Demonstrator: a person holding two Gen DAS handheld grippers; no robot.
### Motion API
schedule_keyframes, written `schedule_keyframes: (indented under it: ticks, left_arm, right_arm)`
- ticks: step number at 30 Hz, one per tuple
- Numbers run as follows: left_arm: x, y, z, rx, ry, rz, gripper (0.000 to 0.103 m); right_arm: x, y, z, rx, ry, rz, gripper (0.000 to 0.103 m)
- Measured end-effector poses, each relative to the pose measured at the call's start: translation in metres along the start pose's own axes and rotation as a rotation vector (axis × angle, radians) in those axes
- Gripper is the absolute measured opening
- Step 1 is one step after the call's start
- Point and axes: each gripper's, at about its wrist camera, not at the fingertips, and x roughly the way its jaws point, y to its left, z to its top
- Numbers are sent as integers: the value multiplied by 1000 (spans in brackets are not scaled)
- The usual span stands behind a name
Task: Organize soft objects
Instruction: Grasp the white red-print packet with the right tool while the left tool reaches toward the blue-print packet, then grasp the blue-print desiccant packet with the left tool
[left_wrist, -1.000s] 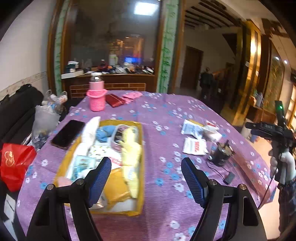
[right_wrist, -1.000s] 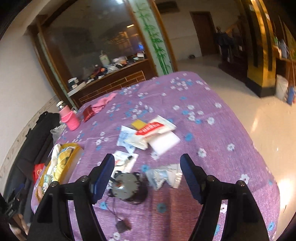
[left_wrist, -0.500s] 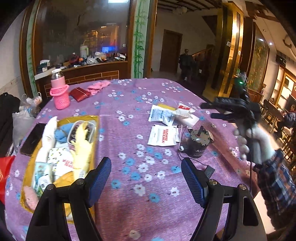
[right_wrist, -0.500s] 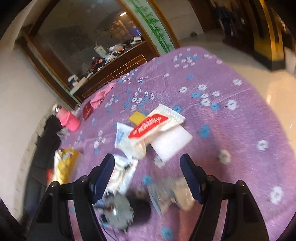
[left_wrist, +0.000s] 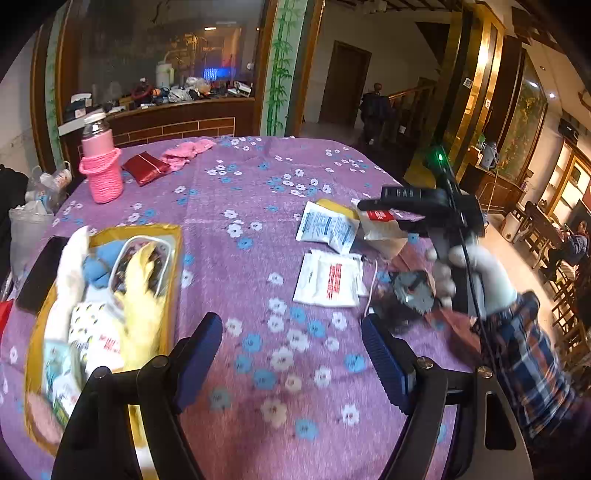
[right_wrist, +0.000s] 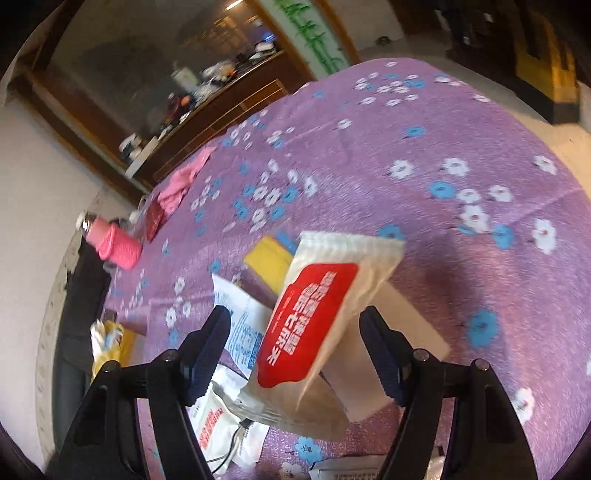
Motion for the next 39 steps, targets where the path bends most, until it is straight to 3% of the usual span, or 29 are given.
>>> schedule_keyframes:
  ticks: [2, 3, 9, 12, 16, 18, 25, 28, 30, 31, 34, 39]
  left_arm:
    - [10, 1, 11, -5, 15, -8, 81]
    - [15, 1, 17, -8, 23, -11, 81]
    - [58, -16, 59, 2, 72, -45, 83]
    - [101, -32, 79, 56, 110, -61, 83]
    - [165, -48, 96, 162, 167, -117, 83]
    - [190, -54, 100, 222, 154, -73, 83]
    - [234, -65, 107, 231, 160, -98, 92]
    - [248, -75, 103, 250, 204, -77, 79]
    - [257, -84, 96, 304, 235, -30, 40]
    - [253, -87, 95, 327, 212, -32, 31]
    - [241, -83, 98, 302, 226, -68, 29]
    - [215, -66, 101, 249, 185, -77, 29]
  right_arm:
    - [1, 2, -1, -30, 16, 9, 32]
    - [1, 2, -3, -44, 17, 8, 28]
    - [-23, -15, 0, 17, -40, 92, 26]
    - [-28, -25, 0, 49, -50, 127, 26]
    - [-22, -29, 1, 65, -33, 112, 26]
    - [-20, -31, 2, 71, -26, 112, 26]
    - [-20, -34, 3, 87, -23, 121, 26]
    - [-18, -34, 2, 81, -19, 89, 26]
    - [-17, -35, 2, 83, -19, 89, 26]
    - [-18, -35, 2, 82, -23, 89, 26]
    - [-21, -34, 1, 78, -41, 84, 26]
    - [-25, -35, 1, 77, -59, 90, 26]
